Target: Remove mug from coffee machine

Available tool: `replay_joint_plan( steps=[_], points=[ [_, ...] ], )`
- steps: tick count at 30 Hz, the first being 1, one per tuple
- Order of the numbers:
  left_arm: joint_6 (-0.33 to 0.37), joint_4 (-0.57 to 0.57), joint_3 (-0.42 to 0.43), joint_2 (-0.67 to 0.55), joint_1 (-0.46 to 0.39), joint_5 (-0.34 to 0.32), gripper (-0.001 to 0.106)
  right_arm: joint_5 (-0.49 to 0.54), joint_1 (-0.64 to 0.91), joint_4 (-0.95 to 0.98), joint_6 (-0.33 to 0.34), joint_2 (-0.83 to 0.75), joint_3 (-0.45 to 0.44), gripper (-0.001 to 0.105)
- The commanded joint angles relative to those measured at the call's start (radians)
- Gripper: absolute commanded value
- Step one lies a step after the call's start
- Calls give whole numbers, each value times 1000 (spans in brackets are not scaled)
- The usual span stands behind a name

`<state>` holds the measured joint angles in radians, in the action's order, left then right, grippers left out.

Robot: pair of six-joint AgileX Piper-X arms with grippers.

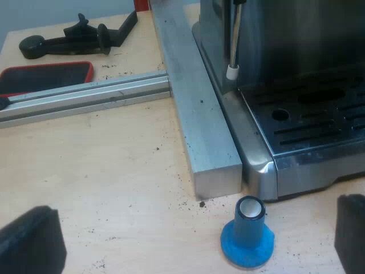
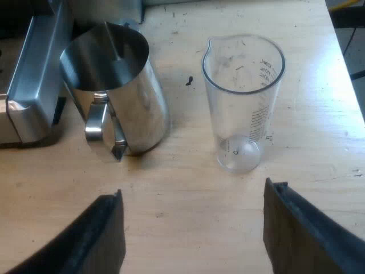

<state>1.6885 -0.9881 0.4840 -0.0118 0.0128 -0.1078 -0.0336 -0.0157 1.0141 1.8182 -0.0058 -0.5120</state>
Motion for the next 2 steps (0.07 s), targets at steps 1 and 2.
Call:
replay_joint_plan(
  steps=[1,2],
  points=[
    [4,16,5,-140,1,-1,98,-8,1,-6,4,-46,-5,55],
    [4,16,5,-140,1,-1,98,-8,1,-6,4,-46,-5,55]
  ],
)
